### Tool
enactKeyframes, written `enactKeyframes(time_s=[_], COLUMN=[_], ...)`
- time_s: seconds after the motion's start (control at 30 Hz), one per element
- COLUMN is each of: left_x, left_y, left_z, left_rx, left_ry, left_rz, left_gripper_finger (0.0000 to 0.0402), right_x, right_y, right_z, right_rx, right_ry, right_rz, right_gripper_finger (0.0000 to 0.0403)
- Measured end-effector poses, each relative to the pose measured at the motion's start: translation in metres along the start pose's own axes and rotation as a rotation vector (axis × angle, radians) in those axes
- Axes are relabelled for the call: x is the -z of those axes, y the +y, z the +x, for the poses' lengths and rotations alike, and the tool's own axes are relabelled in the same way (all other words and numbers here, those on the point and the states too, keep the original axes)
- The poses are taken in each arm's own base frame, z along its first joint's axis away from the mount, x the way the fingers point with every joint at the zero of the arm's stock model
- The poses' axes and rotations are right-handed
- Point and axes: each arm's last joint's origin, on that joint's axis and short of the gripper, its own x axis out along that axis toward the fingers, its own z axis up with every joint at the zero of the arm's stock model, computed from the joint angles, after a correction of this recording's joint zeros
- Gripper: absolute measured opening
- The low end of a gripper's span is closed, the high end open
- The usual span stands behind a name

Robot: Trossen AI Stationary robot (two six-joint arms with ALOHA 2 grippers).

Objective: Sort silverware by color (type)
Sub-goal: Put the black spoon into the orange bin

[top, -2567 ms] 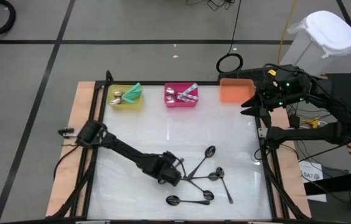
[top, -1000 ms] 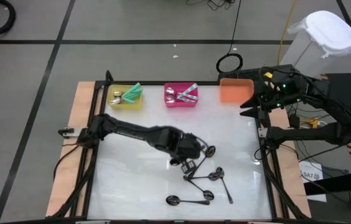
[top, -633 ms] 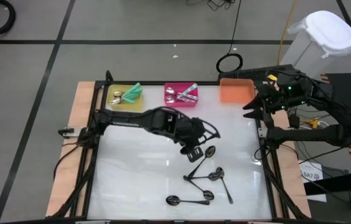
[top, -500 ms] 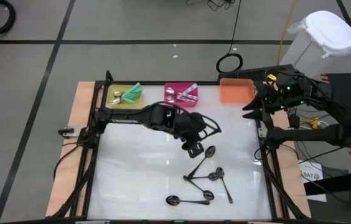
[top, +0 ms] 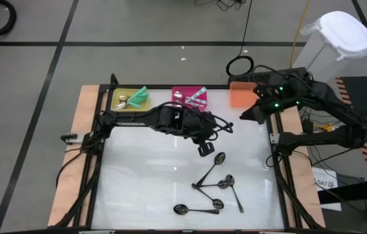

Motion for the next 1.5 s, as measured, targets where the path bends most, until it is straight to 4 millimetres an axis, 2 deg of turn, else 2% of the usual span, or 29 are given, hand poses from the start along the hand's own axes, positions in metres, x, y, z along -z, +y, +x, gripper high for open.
enactKeyframes(time_s=[0.33,0.67,1.03,1.2,1.5], left_x=[-0.002,-0.002,-0.002,-0.002,-0.002], left_y=[0.009,0.021,0.020,0.020,0.020], left_z=[0.000,0.002,0.002,0.002,0.003], left_rx=[-0.206,-0.233,-0.232,-0.232,-0.232], left_ry=[-0.048,-0.017,-0.012,-0.014,-0.011], left_rz=[0.061,0.095,0.129,0.112,0.107], left_gripper_finger=[0.0000,0.0000,0.0000,0.0000,0.0000], right_x=[-0.014,-0.029,-0.039,-0.040,-0.041], right_y=[0.001,0.002,-0.001,-0.001,0.000], right_z=[0.020,0.039,0.059,0.062,0.061], right_rx=[0.010,0.015,0.037,0.016,0.007], right_ry=[0.009,-0.024,0.007,0.026,0.020], right_rz=[0.164,0.169,0.158,0.147,0.097], right_gripper_finger=[0.0169,0.0169,0.0164,0.0126,0.0009])
